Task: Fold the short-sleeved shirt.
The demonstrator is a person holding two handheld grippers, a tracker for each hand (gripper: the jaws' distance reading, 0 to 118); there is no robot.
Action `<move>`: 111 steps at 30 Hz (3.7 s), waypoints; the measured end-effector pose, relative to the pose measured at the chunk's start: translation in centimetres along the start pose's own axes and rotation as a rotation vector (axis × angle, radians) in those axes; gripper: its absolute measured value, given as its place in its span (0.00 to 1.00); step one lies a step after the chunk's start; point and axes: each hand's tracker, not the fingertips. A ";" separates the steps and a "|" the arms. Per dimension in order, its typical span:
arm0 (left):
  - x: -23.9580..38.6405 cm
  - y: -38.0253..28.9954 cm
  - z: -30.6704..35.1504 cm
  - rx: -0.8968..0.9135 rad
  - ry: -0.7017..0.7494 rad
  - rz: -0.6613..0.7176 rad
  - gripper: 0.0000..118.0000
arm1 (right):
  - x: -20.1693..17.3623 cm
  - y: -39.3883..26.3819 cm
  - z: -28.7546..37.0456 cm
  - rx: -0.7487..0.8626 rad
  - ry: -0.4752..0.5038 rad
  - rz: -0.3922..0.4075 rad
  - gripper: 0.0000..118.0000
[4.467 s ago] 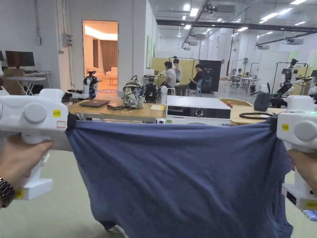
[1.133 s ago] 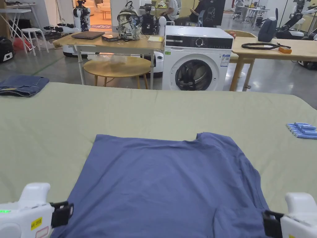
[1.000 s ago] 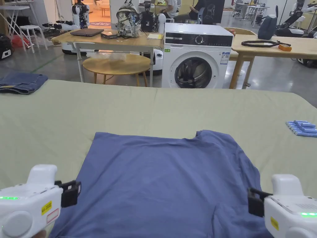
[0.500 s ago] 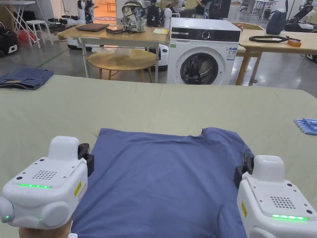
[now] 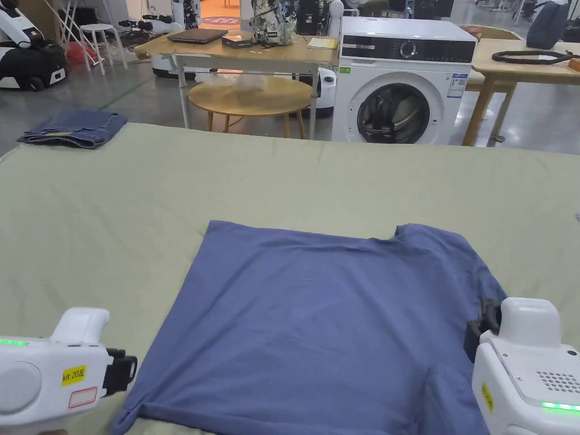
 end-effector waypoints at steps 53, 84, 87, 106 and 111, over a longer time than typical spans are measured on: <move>-0.3 -1.2 -3.8 -0.062 -0.019 0.093 0.00 | 9.2 -7.4 -0.1 -0.617 0.134 -0.060 0.05; -0.2 19.4 -18.1 -0.052 0.022 0.082 0.00 | 8.4 1.6 -22.7 -0.664 0.091 -0.103 0.07; 0.4 18.9 -17.3 -0.069 0.022 0.088 0.00 | 8.5 1.3 -23.2 -0.677 0.075 -0.107 0.11; 6.7 12.9 -3.5 0.610 0.029 -0.043 0.19 | 4.4 4.0 -9.2 0.006 -0.018 -0.082 0.24; 8.9 10.4 -1.3 0.740 0.122 -0.112 0.00 | 2.9 3.8 -6.6 0.091 0.004 -0.107 0.00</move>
